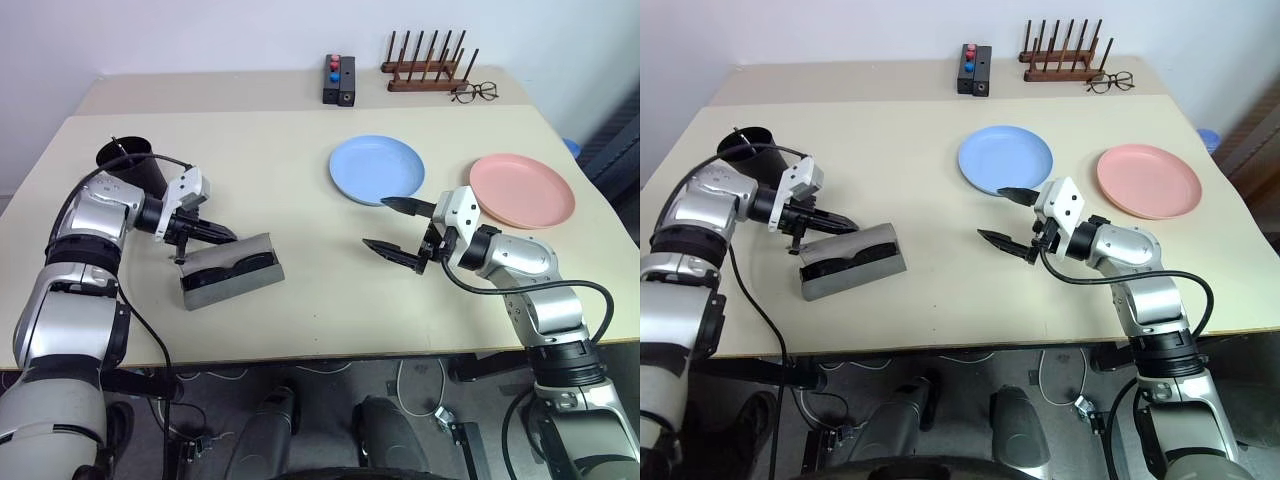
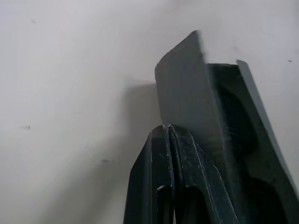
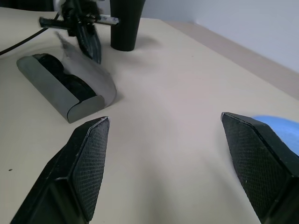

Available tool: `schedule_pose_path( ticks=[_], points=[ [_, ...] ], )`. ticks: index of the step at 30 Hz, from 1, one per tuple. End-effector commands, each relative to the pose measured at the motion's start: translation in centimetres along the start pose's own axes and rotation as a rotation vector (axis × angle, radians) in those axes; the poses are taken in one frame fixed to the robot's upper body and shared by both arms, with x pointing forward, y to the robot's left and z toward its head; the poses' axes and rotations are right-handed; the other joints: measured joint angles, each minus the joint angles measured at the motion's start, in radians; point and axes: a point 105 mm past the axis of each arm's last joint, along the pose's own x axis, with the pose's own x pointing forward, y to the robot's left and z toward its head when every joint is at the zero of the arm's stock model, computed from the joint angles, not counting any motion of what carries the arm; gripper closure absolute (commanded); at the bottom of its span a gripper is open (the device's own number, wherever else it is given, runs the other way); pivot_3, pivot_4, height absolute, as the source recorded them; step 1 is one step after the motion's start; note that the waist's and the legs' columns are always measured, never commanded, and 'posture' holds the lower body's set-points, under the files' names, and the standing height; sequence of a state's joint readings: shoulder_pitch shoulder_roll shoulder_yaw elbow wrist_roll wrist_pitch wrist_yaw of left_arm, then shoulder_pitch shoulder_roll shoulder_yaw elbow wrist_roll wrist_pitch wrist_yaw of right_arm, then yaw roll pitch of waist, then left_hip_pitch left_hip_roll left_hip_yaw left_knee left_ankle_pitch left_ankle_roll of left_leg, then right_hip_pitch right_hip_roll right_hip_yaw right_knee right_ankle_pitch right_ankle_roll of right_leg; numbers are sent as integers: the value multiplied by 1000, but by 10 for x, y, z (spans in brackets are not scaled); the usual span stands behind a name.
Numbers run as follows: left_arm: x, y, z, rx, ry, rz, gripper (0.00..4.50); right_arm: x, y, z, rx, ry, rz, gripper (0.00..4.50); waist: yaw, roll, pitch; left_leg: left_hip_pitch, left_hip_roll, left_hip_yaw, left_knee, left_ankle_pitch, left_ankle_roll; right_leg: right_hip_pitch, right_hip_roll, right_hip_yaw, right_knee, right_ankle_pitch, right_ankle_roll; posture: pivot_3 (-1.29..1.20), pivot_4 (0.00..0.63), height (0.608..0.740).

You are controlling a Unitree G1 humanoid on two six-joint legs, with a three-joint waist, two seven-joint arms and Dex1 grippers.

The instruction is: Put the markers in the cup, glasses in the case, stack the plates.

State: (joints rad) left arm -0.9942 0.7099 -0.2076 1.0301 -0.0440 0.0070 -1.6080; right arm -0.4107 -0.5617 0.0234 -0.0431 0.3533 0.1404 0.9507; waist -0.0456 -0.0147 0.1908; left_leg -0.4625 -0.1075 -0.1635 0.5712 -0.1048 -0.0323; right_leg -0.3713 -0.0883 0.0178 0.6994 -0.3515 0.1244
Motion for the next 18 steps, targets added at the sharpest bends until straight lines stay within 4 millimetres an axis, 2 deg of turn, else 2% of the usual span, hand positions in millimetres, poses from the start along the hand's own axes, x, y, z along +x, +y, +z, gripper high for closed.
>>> schedule_pose_path(
  ticks=[1, 9, 11, 16, 18],
  points=[
    [-5, -3, 3, 17, -12, -5, 4460, 1, -4, 12, -45, -37, -11, 602, 0, 0, 0, 0, 0, 0, 0, 0, 0, 0, 0, 0, 0, 0, 0, 0, 150, 738],
    [2, -13, 1, 23, -47, -40, 4460, 0, -4, 12, -47, -33, -14, 602, 2, 0, 0, 0, 0, 0, 0, 0, 0, 0, -1, 0, 0, 0, 0, 0, 150, 738],
    [-4, -8, 18, 31, -123, -14, 4460, 0, -6, 12, -48, -30, -22, 602, 2, 0, 0, 0, 0, 0, 0, 0, 0, 0, 0, 0, 0, 0, 0, 0, 150, 738],
    [-38, 5, 86, -3, -476, 35, 4460, 0, -23, 8, -15, 7, -100, 602, 2, 0, 0, -1, 0, -1, 1, 0, 0, -1, 0, -1, 0, 0, 0, 0, 150, 738],
    [-49, 6, 106, 44, -597, 60, 3932, -2, -40, 1, 15, 56, -183, 602, 1, 0, 0, -1, 0, -1, 1, 0, 0, 0, 0, -1, 0, 0, 0, 0, 150, 738]
  ],
)
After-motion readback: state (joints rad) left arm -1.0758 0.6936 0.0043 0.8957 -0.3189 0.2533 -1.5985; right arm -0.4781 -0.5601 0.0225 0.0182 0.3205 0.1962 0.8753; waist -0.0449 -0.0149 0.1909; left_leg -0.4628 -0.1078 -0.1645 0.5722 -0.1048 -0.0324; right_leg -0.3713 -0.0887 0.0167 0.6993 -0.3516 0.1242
